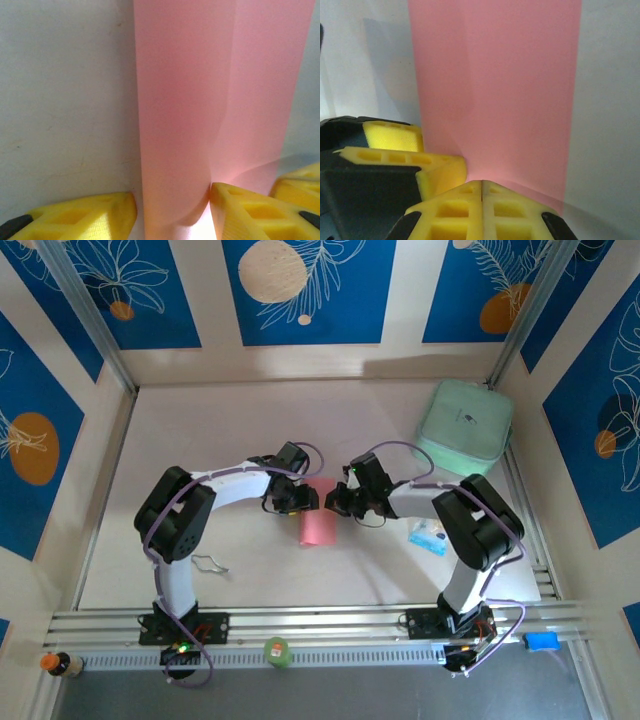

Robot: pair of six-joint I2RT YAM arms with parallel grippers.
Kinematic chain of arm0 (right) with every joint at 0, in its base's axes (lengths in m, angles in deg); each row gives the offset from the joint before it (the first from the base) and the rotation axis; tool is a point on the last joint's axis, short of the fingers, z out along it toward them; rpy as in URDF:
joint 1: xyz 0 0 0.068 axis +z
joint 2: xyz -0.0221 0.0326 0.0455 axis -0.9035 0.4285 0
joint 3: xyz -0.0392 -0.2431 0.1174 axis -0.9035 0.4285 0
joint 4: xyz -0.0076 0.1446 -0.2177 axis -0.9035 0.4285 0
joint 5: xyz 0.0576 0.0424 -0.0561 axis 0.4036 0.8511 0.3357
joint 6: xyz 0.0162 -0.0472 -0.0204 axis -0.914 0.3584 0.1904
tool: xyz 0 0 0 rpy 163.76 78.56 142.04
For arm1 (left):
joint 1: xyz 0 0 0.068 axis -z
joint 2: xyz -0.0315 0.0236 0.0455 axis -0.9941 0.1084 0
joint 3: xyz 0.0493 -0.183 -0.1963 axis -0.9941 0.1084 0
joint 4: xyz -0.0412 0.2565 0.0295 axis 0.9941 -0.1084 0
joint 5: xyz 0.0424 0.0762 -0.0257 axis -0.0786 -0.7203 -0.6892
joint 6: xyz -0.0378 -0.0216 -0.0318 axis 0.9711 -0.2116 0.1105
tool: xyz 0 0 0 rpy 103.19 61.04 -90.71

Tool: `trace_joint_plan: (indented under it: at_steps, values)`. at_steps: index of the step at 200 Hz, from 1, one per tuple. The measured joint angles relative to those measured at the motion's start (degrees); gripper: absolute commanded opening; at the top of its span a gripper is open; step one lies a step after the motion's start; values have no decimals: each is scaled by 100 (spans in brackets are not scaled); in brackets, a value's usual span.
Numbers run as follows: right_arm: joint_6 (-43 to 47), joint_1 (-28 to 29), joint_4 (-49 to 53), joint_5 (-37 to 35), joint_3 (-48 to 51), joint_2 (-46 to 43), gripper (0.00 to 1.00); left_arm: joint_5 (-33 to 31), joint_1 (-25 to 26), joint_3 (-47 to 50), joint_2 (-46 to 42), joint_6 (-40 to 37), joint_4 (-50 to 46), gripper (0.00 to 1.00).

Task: Fold a paper plane with a square sheet of paper (pick it up from the middle)
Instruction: Hold the square sheet of paper at the center of the table.

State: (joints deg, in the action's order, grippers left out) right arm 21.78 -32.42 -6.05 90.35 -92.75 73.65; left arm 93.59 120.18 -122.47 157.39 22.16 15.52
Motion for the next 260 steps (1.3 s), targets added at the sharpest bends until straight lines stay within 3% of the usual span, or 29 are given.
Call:
trace_joint_plan:
  at_steps: [103, 150, 175, 196, 217, 260]
  values:
    - [365, -9, 225, 26, -184, 369, 0, 2, 0, 0, -13, 2, 7, 53]
    - [1228, -212, 557, 212, -304, 380, 0, 0, 52, 138, -208, 20, 188, 57]
    - [1681, -470, 682, 553, -354, 446, 0, -164, 57, 328, -476, 26, 267, 63]
    - [1991, -621, 824, 857, -463, 557, 0, -306, 28, 479, -885, 66, 280, 63]
    - [2284, -647, 1080, 979, -658, 667, 0, -310, 2, 595, -1314, 92, 474, 51]
    - [2426, -649, 1239, 988, -754, 706, 0, 400, -184, 970, -1526, 297, 1547, 2]
